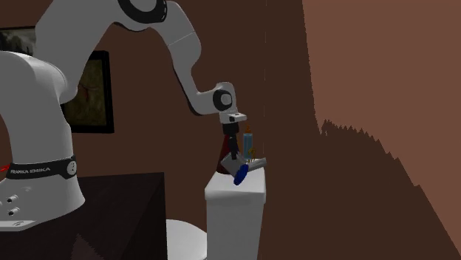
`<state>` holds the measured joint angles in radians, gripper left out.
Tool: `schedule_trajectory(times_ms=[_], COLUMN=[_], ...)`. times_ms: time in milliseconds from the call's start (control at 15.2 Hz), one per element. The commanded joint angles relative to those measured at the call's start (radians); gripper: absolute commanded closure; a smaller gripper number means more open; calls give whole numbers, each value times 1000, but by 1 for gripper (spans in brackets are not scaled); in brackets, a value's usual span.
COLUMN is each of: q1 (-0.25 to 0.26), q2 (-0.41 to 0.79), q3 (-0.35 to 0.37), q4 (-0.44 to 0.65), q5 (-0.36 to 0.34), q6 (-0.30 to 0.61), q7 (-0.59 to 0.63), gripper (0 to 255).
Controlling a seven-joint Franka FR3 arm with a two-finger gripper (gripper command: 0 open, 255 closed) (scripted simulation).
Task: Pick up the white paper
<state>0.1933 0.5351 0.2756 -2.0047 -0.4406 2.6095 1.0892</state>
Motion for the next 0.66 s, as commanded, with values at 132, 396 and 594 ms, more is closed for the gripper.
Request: schedule_trajectory(times_ms=[132,396,594], q1=[-17,-30,-34], q2=[-43,-84,-95], q3=[21,40,45], q4=[-5,-7,-7], q5=[26,53,61], q6=[-36,-73,-84], q7=[-23,-45,-51], gripper=[255,255,255])
